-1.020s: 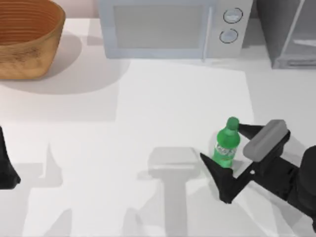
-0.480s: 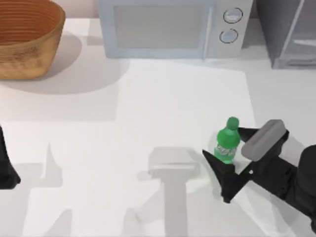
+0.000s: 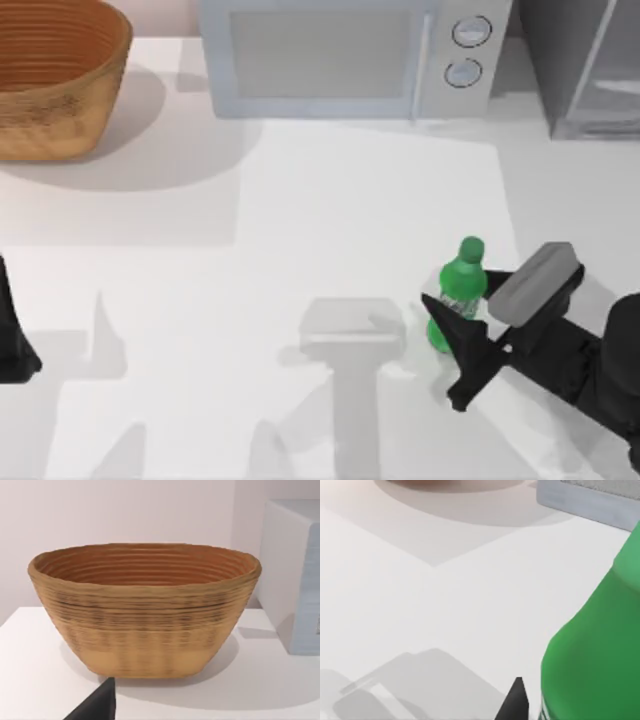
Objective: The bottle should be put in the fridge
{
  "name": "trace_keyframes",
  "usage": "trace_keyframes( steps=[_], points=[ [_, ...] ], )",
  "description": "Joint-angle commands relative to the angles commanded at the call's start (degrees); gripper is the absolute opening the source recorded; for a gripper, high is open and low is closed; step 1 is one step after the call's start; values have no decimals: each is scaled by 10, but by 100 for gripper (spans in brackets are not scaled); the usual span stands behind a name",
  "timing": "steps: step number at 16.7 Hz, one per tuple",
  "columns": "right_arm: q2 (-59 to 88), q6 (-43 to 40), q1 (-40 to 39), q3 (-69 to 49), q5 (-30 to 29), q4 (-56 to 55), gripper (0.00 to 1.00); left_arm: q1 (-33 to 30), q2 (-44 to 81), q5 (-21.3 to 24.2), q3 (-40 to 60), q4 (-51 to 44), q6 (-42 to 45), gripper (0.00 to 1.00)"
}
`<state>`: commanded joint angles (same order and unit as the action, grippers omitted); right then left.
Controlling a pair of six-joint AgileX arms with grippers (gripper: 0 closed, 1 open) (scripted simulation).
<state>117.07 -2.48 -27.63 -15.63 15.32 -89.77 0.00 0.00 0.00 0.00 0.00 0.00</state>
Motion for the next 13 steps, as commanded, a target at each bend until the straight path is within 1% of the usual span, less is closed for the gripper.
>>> trace_keyframes(
  steps=[1,10,13],
  points=[
    [0,0,0,0,0,0,1,0,0,0,0,0,0,100],
    [-2,0,2,1,1,1,1,0,0,0,0,0,0,100],
    [-39,-8,37,6,36,36,1,0,0,0,0,0,0,100]
  ],
)
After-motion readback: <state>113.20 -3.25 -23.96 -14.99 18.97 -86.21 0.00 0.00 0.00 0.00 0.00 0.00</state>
